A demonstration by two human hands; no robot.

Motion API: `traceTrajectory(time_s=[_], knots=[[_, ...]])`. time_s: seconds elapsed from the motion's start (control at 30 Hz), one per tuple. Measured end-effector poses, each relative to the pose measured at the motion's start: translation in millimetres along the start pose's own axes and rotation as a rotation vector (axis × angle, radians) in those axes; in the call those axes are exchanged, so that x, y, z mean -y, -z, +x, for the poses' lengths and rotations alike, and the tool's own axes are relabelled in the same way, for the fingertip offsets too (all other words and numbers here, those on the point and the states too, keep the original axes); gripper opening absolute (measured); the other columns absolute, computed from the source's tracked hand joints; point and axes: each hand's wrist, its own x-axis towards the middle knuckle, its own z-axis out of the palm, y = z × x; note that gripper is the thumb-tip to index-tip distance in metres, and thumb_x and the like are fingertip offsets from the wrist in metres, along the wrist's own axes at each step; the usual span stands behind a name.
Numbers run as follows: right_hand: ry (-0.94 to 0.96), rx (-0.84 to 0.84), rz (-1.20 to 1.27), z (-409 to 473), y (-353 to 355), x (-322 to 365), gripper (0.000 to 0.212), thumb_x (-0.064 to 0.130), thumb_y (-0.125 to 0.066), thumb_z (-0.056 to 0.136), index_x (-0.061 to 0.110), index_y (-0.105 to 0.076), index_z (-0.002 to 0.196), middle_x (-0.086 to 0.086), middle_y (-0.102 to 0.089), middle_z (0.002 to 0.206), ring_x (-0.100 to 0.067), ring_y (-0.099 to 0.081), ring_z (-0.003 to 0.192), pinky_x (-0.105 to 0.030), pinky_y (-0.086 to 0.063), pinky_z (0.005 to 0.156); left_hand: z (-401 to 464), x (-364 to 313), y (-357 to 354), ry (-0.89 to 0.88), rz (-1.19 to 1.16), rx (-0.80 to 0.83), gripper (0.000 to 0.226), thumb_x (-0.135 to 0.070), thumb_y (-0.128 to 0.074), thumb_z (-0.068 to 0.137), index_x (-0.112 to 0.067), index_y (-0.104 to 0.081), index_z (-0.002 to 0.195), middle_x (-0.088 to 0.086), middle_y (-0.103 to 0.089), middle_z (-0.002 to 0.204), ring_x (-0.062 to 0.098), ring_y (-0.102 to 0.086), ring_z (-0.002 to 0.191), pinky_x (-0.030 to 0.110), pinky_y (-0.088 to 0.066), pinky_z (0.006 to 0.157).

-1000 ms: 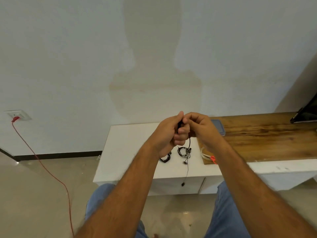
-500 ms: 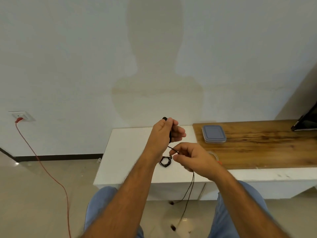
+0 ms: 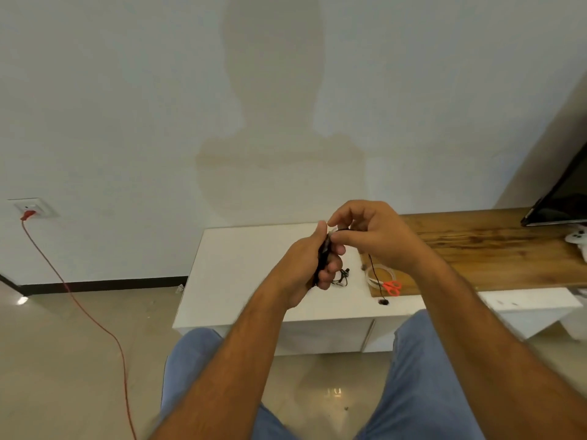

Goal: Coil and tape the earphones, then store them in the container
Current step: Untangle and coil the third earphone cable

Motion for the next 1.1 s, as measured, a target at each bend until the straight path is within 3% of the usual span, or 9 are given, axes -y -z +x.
traceTrajectory(time_s=[0.13,0.23,0.33,0.43,0.53,0.7,0.83,0.97,1.1], knots=[[-0.012,-0.034,0.154,-3.0,-0.7,-12.9,0.004,0.005,-0.068,0.087,0.006,-0.071,0.090,-0.006,-0.069,0.070,-0.025,-0.057,0.063,-0.030,-0.049,0.056,-5.3,-2.7,-4.6,0.039,-0.156,0.082,0.048,-0.054,-0.027,0.102,-0.019,-0.046,0.075,-0.007,-0.033,0.056,0.009,-0.021,0.047,0.020,-0.024,0.044],[-0.011,-0.075,0.308,-7.1,-5.7,-20.9,0.008,0.005,-0.065,0.090,0.008,-0.072,0.088,-0.009,-0.068,0.071,-0.030,-0.055,0.066,-0.033,-0.049,0.058,-6.2,-6.7,-7.3,0.055,-0.242,0.128,0.045,-0.052,-0.029,0.102,-0.019,-0.045,0.075,-0.008,-0.031,0.055,0.007,-0.020,0.047,0.018,-0.023,0.042],[-0.054,-0.125,0.444,-10.7,-9.5,-26.1,0.015,0.004,-0.059,0.092,0.011,-0.070,0.085,-0.004,-0.069,0.073,-0.027,-0.059,0.069,-0.030,-0.054,0.063,-6.6,-9.1,-11.3,0.065,-0.329,0.190,0.045,-0.050,-0.028,0.103,-0.019,-0.045,0.076,-0.008,-0.031,0.054,0.006,-0.021,0.044,0.018,-0.022,0.042],[-0.062,-0.114,0.534,-14.2,-14.4,-30.9,0.007,0.010,-0.061,0.089,0.007,-0.067,0.085,0.000,-0.069,0.074,-0.014,-0.064,0.068,-0.028,-0.056,0.064,-5.0,-12.2,-17.8,0.058,-0.382,0.203,0.044,-0.050,-0.029,0.102,-0.019,-0.046,0.076,-0.007,-0.032,0.055,0.006,-0.025,0.043,0.019,-0.024,0.043],[-0.097,-0.114,0.622,-18.3,-22.1,-36.5,0.011,0.006,-0.058,0.091,0.010,-0.063,0.082,0.004,-0.067,0.068,-0.009,-0.064,0.063,-0.025,-0.055,0.060,-2.5,-16.0,-26.2,0.047,-0.406,0.134,0.043,-0.049,-0.031,0.102,-0.018,-0.047,0.078,-0.006,-0.034,0.056,0.006,-0.028,0.043,0.019,-0.027,0.042],[-0.134,-0.068,0.677,-29.7,-35.3,-46.4,0.042,-0.003,-0.053,0.095,0.025,-0.072,0.071,0.004,-0.062,0.060,-0.012,-0.054,0.051,-0.029,-0.049,0.054,0.9,-21.4,-37.1,0.002,-0.455,-0.016,0.041,-0.047,-0.034,0.102,-0.014,-0.050,0.083,-0.003,-0.039,0.058,0.008,-0.035,0.045,0.020,-0.034,0.044],[-0.119,-0.009,0.643,-37.3,-31.5,-51.4,0.023,0.009,-0.053,0.098,0.014,-0.067,0.080,-0.004,-0.057,0.063,-0.018,-0.051,0.052,-0.032,-0.047,0.055,2.3,-26.1,-44.1,-0.062,-0.390,-0.136,0.039,-0.044,-0.033,0.104,-0.013,-0.050,0.087,-0.001,-0.044,0.061,0.013,-0.039,0.051,0.025,-0.037,0.051],[-0.127,0.060,0.461,-42.9,-25.8,-52.3,0.025,0.014,-0.051,0.100,0.001,-0.062,0.081,-0.006,-0.059,0.064,-0.019,-0.053,0.055,-0.036,-0.044,0.059,3.1,-34.3,-47.7,-0.107,-0.346,-0.249,0.038,-0.046,-0.033,0.103,-0.014,-0.050,0.090,-0.003,-0.047,0.062,0.012,-0.044,0.053,0.027,-0.037,0.057],[-0.136,0.112,0.382,-45.7,-24.3,-42.9,0.017,0.010,-0.053,0.097,0.009,-0.070,0.094,-0.009,-0.056,0.064,-0.018,-0.051,0.056,-0.031,-0.047,0.059,5.5,-38.6,-47.3,-0.166,-0.279,-0.364,0.038,-0.045,-0.031,0.104,-0.015,-0.050,0.091,-0.005,-0.044,0.060,0.010,-0.039,0.051,0.024,-0.037,0.053]])
